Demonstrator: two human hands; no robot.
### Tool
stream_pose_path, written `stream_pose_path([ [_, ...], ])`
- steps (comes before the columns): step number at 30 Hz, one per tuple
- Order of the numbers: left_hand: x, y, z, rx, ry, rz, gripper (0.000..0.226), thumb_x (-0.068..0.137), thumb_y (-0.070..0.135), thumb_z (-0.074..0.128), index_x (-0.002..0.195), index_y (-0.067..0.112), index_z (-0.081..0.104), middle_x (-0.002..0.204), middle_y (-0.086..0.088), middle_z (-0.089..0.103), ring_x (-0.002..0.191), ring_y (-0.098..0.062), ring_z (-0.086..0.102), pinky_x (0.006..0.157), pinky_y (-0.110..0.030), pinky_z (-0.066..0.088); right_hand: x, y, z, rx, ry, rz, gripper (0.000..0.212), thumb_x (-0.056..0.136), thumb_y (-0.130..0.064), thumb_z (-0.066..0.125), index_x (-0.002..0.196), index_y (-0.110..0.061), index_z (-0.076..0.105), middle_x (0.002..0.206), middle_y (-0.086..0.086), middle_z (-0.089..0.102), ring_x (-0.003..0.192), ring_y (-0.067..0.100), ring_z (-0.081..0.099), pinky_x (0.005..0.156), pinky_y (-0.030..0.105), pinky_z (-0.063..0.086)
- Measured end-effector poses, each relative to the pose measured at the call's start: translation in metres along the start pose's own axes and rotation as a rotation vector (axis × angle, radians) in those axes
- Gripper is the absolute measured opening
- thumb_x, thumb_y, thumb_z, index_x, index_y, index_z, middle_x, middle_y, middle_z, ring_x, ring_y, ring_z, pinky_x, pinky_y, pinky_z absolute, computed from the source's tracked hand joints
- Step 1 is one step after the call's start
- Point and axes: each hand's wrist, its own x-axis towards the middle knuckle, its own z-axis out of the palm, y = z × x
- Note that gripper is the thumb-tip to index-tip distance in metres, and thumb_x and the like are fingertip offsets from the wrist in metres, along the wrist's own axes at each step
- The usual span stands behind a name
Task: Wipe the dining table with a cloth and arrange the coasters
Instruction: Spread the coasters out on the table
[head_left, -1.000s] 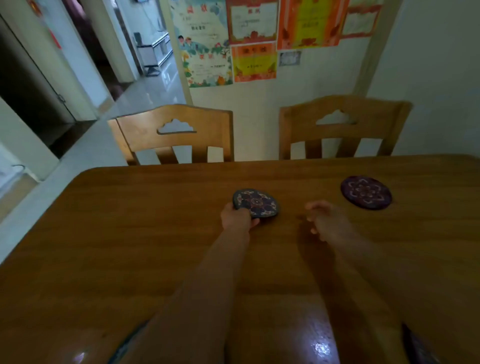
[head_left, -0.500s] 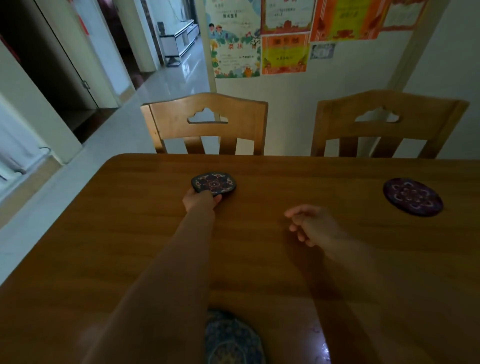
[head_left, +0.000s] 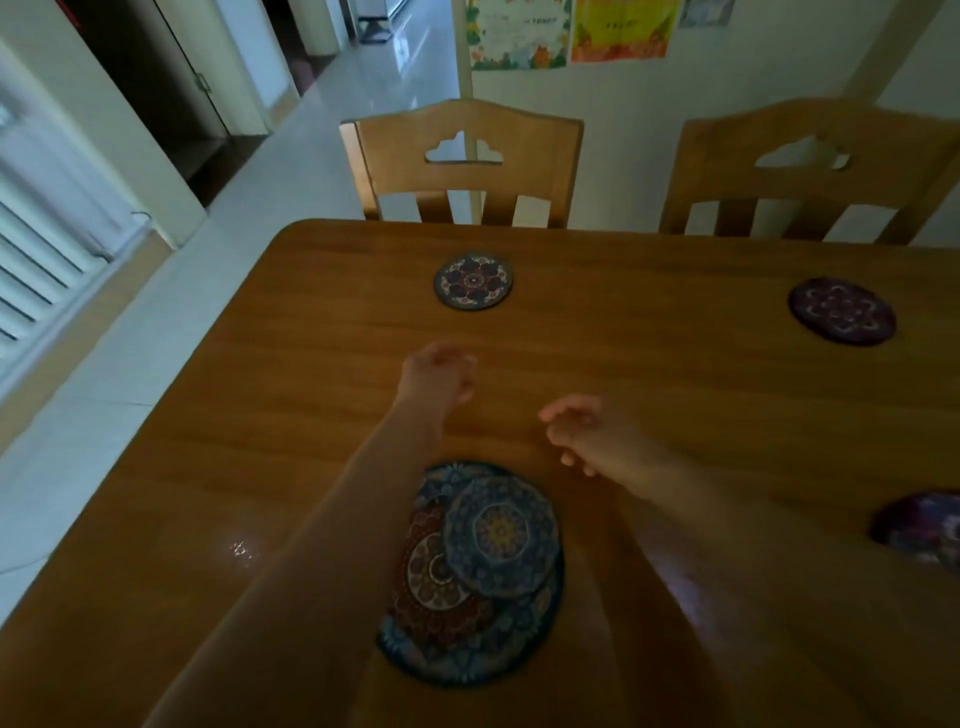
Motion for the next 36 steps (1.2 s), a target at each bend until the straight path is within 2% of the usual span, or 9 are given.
stream_pose_path([
  [3,-0.032,-0.025,-0.016,0.124,-0.015,0.057,0.021,0.096,0.012,0.057,0.116,0.01,0.062,0.092,-0.001,0.066,0.082,-0.016,0.063,0.071,-0.028,0.053,-0.02,0.008,0.03,-0.208,-0.022,-0.042,0.035,0.088,-0.04,0.068,0.119,-0.028,0.058,0.117,-0.004,0.06,0.099,0.013,0.059,0.079,0.028,0.049],
  [7,-0.065,-0.065,-0.046,0.533,-0.029,0.216,0.023,0.096,0.015,0.056,0.115,0.004,0.064,0.098,-0.003,0.065,0.09,-0.019,0.061,0.075,-0.026,0.053,-0.042,0.008,0.053,-0.519,-0.045,-0.084,0.079,0.081,-0.05,0.072,0.145,-0.022,0.035,0.147,0.001,0.037,0.133,0.022,0.041,0.104,0.038,0.042],
  [10,-0.081,-0.091,-0.059,0.706,-0.148,0.203,0.03,0.099,0.013,0.05,0.128,0.009,0.057,0.121,-0.004,0.06,0.113,-0.023,0.057,0.095,-0.035,0.05,-0.052,0.012,0.063,-0.627,-0.004,-0.106,0.078,0.086,-0.045,0.069,0.148,-0.02,0.029,0.151,0.004,0.03,0.138,0.026,0.032,0.107,0.04,0.039],
  [14,-0.088,-0.106,-0.06,1.007,-0.122,0.341,0.04,0.096,0.007,0.045,0.133,0.018,0.054,0.132,-0.004,0.056,0.12,-0.027,0.052,0.093,-0.043,0.052,-0.056,0.022,0.072,-0.592,0.084,-0.082,0.074,0.087,-0.044,0.068,0.145,-0.014,0.034,0.149,0.01,0.033,0.14,0.031,0.03,0.112,0.045,0.033],
  [19,-0.105,-0.102,-0.064,1.161,-0.057,0.26,0.051,0.091,0.019,0.061,0.14,0.017,0.046,0.137,-0.01,0.047,0.128,-0.03,0.043,0.101,-0.04,0.04,-0.068,0.036,0.072,-0.534,0.164,-0.113,0.041,0.097,-0.038,0.056,0.129,-0.013,0.05,0.13,0.01,0.052,0.124,0.031,0.049,0.099,0.042,0.044],
  [22,-0.117,-0.101,-0.077,1.086,-0.08,0.229,0.023,0.092,0.027,0.063,0.11,0.013,0.065,0.105,-0.006,0.061,0.108,-0.027,0.059,0.078,-0.034,0.046,-0.086,0.042,0.066,-0.391,0.141,-0.088,0.052,0.101,-0.038,0.047,0.147,-0.017,0.036,0.147,0.006,0.045,0.131,0.027,0.047,0.103,0.041,0.043],
  [25,-0.134,-0.107,-0.096,1.003,-0.085,0.233,0.013,0.093,0.027,0.063,0.089,0.014,0.061,0.083,0.0,0.055,0.095,-0.028,0.061,0.069,-0.031,0.042,-0.103,0.048,0.058,-0.22,0.177,-0.119,0.034,0.1,-0.034,0.051,0.128,-0.015,0.054,0.126,0.007,0.06,0.114,0.026,0.059,0.082,0.034,0.051],
  [30,-0.168,-0.12,-0.141,0.905,-0.132,0.131,0.017,0.089,0.022,0.068,0.102,0.011,0.071,0.103,-0.008,0.07,0.101,-0.025,0.063,0.084,-0.038,0.048,-0.137,0.053,0.053,-0.023,0.142,-0.108,0.01,0.099,-0.024,0.054,0.107,-0.019,0.055,0.104,0.006,0.061,0.081,0.021,0.064,0.055,0.027,0.054],
  [36,-0.198,-0.139,-0.177,1.004,-0.092,0.056,0.019,0.087,0.024,0.071,0.102,0.011,0.073,0.098,-0.006,0.07,0.094,-0.022,0.064,0.076,-0.032,0.047,-0.157,0.06,0.064,0.032,0.107,-0.101,0.009,0.097,-0.017,0.057,0.105,-0.016,0.055,0.104,0.009,0.061,0.078,0.021,0.062,0.041,0.016,0.049],
])
